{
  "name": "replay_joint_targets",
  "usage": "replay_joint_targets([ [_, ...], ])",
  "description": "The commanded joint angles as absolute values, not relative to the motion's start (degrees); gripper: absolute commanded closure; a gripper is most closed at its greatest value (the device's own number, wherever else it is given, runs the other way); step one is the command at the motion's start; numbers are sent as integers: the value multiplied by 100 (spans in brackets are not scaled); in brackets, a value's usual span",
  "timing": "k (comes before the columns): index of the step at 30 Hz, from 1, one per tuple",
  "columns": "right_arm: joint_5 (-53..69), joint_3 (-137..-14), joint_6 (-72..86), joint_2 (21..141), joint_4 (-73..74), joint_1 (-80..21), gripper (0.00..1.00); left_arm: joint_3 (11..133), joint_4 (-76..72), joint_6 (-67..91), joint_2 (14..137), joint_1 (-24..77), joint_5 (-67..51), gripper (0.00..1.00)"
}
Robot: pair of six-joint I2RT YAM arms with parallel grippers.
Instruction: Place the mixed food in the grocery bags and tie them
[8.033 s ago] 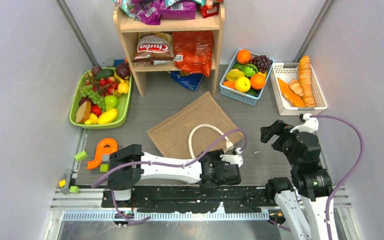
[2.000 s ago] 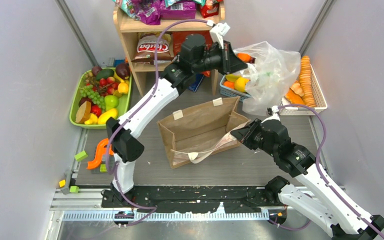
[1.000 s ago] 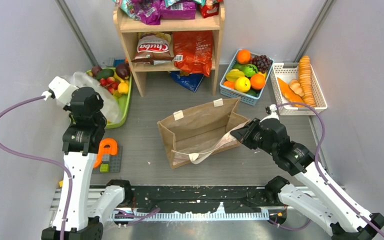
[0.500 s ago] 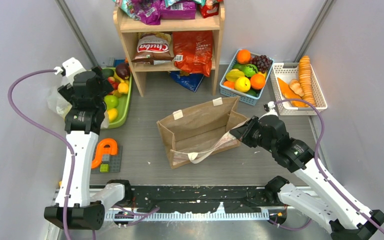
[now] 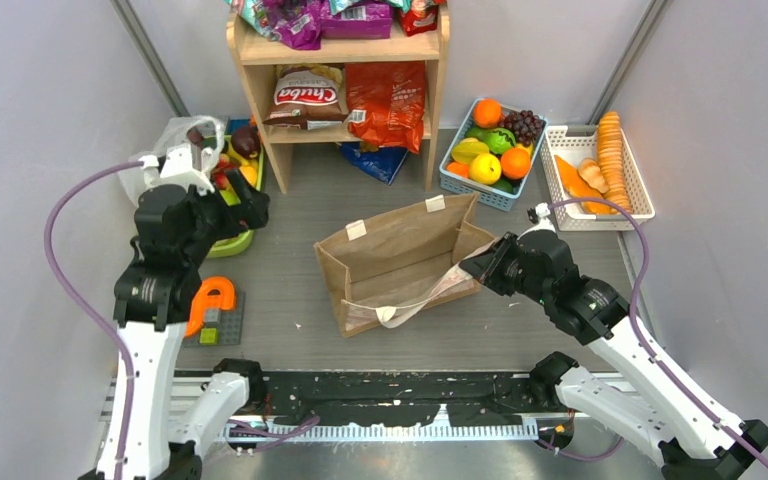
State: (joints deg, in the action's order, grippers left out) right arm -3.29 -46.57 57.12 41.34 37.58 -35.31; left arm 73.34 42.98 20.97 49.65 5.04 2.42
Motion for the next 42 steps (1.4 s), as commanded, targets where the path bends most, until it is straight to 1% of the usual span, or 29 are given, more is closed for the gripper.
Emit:
replay_joint_targets([
  [1, -228, -4908, 5701, 4205, 3586, -3560, 95, 7139, 4194, 2650, 4528, 885, -599, 2],
  [5, -206, -4901, 5712, 4239, 3570, -3559, 95, 6924, 4217, 3095, 4356, 1327, -1114, 6],
  [7, -217, -4880, 5734, 4229, 3567, -3558, 95, 6790, 4300, 3367, 4354, 1709, -1238, 8],
  [12, -225, -4795, 5788, 4189, 3507, -3555, 95, 6134, 4071, 3943, 4332, 2891, -613, 7],
  [16, -192, -4756, 5800, 4174, 3480, -3555, 95, 5690, 3511, 4433, 4502, 3519, -684, 7],
  [21, -200, -4719, 5807, 4073, 3507, -3560, 95, 5670, 3425, 4548, 4912, 4093, -70, 6],
  [24, -229, -4672, 5840, 4003, 3512, -3557, 95, 5531, 3477, 4715, 5070, 4260, 461, 10],
  [25, -233, -4670, 5842, 3974, 3519, -3559, 95, 5472, 3517, 4774, 5086, 4284, 609, 16],
  [26, -247, -4661, 5844, 3964, 3526, -3559, 95, 5408, 3561, 4808, 5069, 4296, 755, 25],
  [28, -257, -4666, 5836, 3931, 3547, -3560, 95, 5327, 3718, 4784, 4912, 4298, 1231, 46],
  [29, -260, -4669, 5814, 3923, 3552, -3560, 95, 5282, 3797, 4726, 4779, 4300, 1449, 60],
  [30, -252, -4672, 5794, 3921, 3547, -3560, 95, 5274, 3851, 4630, 4635, 4298, 1702, 72],
  [31, -227, -4668, 5707, 3918, 3495, -3560, 91, 5293, 3932, 4515, 4483, 4293, 1907, 82],
  [32, -149, -4676, 5618, 3919, 3448, -3560, 80, 5363, 4034, 4354, 4359, 4283, 2107, 90],
  [33, -118, -4733, 5344, 3931, 3358, -3555, 51, 5467, 4193, 4124, 4285, 4262, 2272, 96],
  [34, -146, -4814, 5186, 3943, 3362, -3558, 37, 5621, 4391, 4010, 4243, 4214, 2403, 100],
  [35, -218, -5053, 4885, 3976, 3477, -3559, 19, 5779, 4607, 3844, 4234, 4159, 2515, 100],
  [37, -473, -5507, 4312, 4043, 3699, -3560, 9, 6044, 4932, 3457, 4228, 4056, 2609, 100],
  [39, -545, -5925, 3737, 4121, 3737, -3560, 8, 6204, 5176, 3245, 4196, 3956, 2642, 100],
  [42, -323, -6305, 3016, 4355, 3489, -3554, 9, 6237, 5335, 3095, 4090, 3744, 2557, 100],
])
